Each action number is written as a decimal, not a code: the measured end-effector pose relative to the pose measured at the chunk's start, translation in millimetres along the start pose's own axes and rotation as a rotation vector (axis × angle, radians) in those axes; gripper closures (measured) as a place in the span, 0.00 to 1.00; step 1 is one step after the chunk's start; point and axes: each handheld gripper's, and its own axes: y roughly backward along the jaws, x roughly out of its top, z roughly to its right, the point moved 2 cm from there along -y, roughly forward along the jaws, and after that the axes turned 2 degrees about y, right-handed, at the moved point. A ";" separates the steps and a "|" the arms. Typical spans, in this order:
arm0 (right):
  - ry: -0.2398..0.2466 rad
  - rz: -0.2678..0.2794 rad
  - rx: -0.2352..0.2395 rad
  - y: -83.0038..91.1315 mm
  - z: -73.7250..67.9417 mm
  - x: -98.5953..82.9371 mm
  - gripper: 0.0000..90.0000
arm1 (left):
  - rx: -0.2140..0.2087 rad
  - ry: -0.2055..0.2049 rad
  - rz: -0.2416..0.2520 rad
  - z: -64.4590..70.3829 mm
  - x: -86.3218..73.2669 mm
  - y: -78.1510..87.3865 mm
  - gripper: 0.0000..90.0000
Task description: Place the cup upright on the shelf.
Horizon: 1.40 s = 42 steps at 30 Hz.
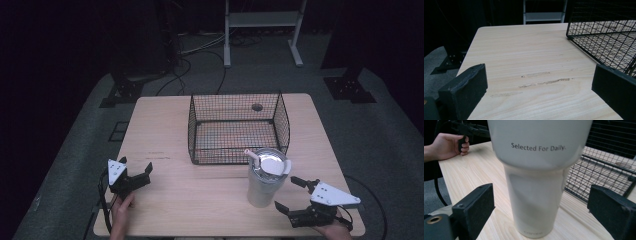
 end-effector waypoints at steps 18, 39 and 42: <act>0.040 -0.016 0.029 -28.0 -0.9 1.9 0.07 | 0.001 0.002 -0.001 -0.1 0.0 0.1 0.00; 0.028 0.054 0.021 -51.2 1.2 5.1 0.07 | 0.002 0.003 -0.001 -0.2 0.0 0.1 0.00; 0.028 0.060 0.025 -53.1 1.6 4.9 0.07 | 0.002 0.002 -0.001 -0.1 0.0 0.2 0.00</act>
